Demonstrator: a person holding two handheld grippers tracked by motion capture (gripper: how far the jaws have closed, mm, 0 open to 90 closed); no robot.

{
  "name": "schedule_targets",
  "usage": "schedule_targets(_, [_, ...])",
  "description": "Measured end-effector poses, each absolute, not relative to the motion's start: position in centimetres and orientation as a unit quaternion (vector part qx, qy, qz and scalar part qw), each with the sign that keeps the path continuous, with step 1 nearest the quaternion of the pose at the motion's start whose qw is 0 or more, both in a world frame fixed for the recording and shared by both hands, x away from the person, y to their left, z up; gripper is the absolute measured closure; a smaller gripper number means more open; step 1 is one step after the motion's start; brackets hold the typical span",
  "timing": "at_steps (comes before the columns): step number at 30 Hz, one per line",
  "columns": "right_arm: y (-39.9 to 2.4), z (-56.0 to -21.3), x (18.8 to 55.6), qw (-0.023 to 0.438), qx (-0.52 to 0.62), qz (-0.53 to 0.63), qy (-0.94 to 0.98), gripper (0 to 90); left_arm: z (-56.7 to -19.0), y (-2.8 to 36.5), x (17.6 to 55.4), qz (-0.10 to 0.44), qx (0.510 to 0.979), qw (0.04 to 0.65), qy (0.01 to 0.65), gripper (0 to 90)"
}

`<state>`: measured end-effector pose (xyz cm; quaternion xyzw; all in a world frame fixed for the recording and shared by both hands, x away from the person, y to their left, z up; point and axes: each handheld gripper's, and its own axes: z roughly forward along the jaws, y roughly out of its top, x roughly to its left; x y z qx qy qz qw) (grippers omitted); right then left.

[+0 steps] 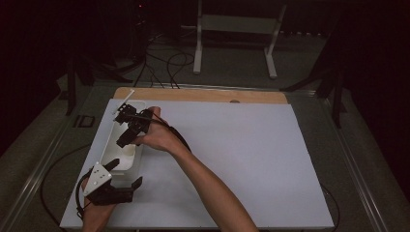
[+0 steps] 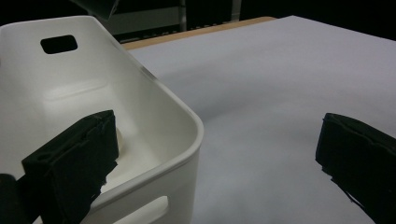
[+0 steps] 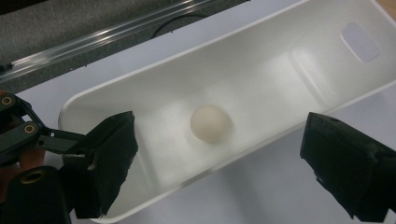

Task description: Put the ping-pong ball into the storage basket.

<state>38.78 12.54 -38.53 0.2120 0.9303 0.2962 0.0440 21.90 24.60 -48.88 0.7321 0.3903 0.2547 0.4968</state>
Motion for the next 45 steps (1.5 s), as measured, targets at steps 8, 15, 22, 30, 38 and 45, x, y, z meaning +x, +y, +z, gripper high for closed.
schedule_targets(8, [11.4,-38.3,38.8,0.045,0.218,0.3,0.928,10.3,-48.9,24.6,21.9,0.255,0.732,0.496,0.391,0.0])
schedule_targets(15, [10.2,-38.0,38.7,0.049,0.222,0.302,0.926,10.3,-48.9,24.6,21.9,0.256,0.732,0.496,0.391,0.0])
schedule_targets(22, [8.6,-37.9,38.8,0.055,0.227,0.306,0.923,10.4,-48.9,24.5,21.9,0.256,0.731,0.496,0.391,0.0])
schedule_targets(30, [6.8,-38.1,38.9,0.064,0.239,0.308,0.919,10.4,-48.9,24.5,21.9,0.256,0.732,0.496,0.391,0.0])
schedule_targets(38, [4.4,-38.1,38.8,0.073,0.248,0.317,0.913,10.4,-48.9,24.5,21.9,0.256,0.731,0.496,0.392,0.0])
schedule_targets(45, [1.9,-38.3,38.6,0.076,0.26,0.323,0.907,10.4,-48.9,24.5,21.9,0.257,0.731,0.496,0.392,0.0])
